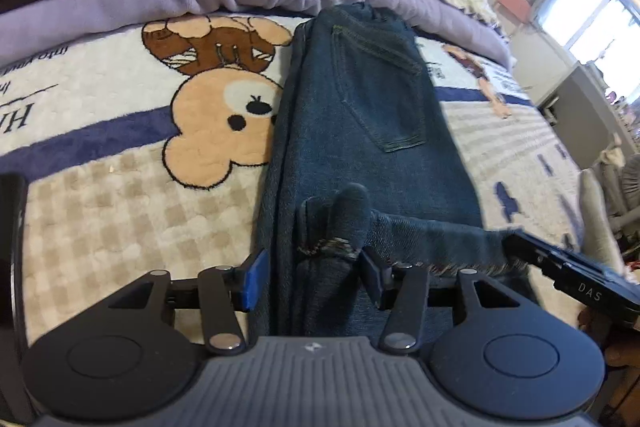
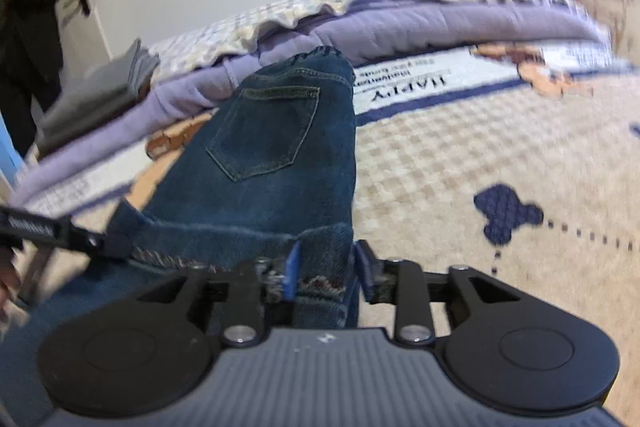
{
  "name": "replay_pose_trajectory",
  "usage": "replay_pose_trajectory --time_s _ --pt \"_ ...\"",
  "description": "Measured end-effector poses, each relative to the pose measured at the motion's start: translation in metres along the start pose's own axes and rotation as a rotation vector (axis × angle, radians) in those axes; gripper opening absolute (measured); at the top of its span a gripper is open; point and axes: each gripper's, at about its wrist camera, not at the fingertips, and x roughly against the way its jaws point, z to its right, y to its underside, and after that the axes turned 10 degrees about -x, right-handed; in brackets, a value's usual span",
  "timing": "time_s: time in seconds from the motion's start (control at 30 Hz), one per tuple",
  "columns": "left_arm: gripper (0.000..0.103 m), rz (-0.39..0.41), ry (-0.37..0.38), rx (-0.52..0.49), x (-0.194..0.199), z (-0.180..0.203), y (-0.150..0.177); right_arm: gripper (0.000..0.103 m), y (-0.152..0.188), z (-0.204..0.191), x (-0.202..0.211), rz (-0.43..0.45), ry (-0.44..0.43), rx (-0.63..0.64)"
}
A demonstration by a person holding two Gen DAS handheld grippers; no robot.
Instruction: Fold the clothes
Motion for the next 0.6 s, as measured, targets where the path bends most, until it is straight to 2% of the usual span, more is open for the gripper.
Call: replay_pose_trajectory --time_s 0.1,0.23,0.27,0.4,0.47,0.6 --pt "0.050 -0.008 0.019 -0.016 0.020 0.000 0.005 0.046 0.000 0.012 0.023 -0.046 -0.055 -0.089" --pt "0.051 -0.018 0.071 -0.014 0.058 -0.001 0.028 0.049 0.019 0.021 0.061 -0.130 -0.130 -0.175" --pt "0.051 -0.016 0.097 -0.002 0.071 0.000 0.041 0.050 0.027 0.022 0.070 -0.151 -0.146 -0.176" --pt "0.051 -0.020 0.117 -0.015 0.097 0.006 0.076 0.052 0.057 0.017 0.094 -0.208 -0.175 -0.133" --pt "0.051 -0.027 0.118 -0.016 0.102 0.008 0.094 0.054 0.079 0.012 0.109 -0.234 -0.187 -0.096" --pt "0.051 -0.025 0.130 0.030 0.102 0.010 0.116 0.056 0.096 0.005 0.118 -0.249 -0.196 -0.078"
